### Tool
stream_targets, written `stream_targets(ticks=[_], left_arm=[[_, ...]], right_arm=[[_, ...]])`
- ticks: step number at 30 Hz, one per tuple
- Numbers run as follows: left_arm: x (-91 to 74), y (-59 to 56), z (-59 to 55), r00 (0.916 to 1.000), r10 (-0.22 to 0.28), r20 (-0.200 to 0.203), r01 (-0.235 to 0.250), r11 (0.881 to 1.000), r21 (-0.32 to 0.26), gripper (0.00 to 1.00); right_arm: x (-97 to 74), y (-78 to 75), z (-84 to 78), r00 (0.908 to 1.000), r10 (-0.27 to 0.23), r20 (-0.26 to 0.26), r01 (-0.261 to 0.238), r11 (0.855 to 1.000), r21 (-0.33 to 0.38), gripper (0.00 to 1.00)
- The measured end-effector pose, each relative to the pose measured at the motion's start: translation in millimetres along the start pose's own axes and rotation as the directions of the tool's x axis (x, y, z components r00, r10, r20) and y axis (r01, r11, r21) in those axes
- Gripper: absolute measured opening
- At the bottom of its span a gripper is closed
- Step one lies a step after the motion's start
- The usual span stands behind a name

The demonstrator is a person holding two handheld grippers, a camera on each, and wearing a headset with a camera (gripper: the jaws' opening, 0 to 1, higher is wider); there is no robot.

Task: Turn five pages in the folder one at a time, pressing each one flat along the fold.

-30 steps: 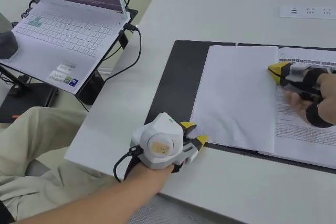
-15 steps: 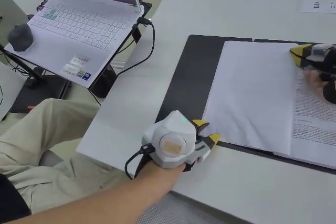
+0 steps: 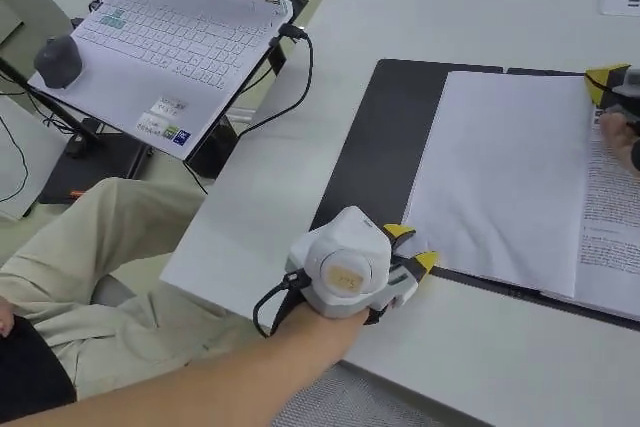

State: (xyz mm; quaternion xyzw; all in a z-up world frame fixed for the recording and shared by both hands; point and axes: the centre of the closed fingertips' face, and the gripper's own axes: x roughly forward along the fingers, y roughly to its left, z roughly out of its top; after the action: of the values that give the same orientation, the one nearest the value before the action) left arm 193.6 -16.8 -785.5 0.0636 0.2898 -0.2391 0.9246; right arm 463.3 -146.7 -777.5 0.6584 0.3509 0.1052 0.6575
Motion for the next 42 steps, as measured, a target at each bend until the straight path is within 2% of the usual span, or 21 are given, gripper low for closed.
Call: stream_targets(ticks=[7,13,18,25,33,36,42], left_arm=[[0.1,-0.2,0.4,1.0,-0.001,-0.003,0.001,1.0,0.003,0.19],[0.3,0.0,0.2,1.0,0.0,-0.006,0.0,1.0,0.001,0.19],[0.3,-0.3,0.1,1.0,0.0,-0.008,0.0,1.0,0.002,0.19],[0.4,-0.3,-0.4,0.9999,0.0,-0.014,0.0,1.0,0.001,0.19],[0.0,-1.0,-0.3,0.9998,0.0,-0.019,0.0,1.0,0.002,0.19],[0.1,-0.8,-0.2,0.9998,0.001,-0.02,-0.001,1.0,-0.004,0.19],[0.4,-0.3,-0.6,0.9997,0.0,-0.023,0.0,1.0,-0.002,0.19]], right_arm=[[-8.7,-2.6,-7.8,0.9987,-0.005,-0.05,0.004,1.0,-0.013,0.0],[-19.2,-9.6,-15.8,0.994,-0.013,-0.109,0.011,1.0,-0.02,0.0],[-33.0,-16.6,-29.5,0.9842,-0.024,-0.175,0.02,0.999,-0.029,0.0],[-50.8,-26.4,-39.9,0.9763,-0.028,-0.214,0.023,0.999,-0.029,0.0],[-77.8,-37.5,-63.5,0.9602,-0.041,-0.276,0.029,0.998,-0.05,0.0],[-91.4,-40.8,-77.0,0.9535,-0.039,-0.299,0.025,0.998,-0.053,0.0],[-108.6,-51.1,-88.6,0.9432,-0.039,-0.33,0.024,0.998,-0.05,0.0]])
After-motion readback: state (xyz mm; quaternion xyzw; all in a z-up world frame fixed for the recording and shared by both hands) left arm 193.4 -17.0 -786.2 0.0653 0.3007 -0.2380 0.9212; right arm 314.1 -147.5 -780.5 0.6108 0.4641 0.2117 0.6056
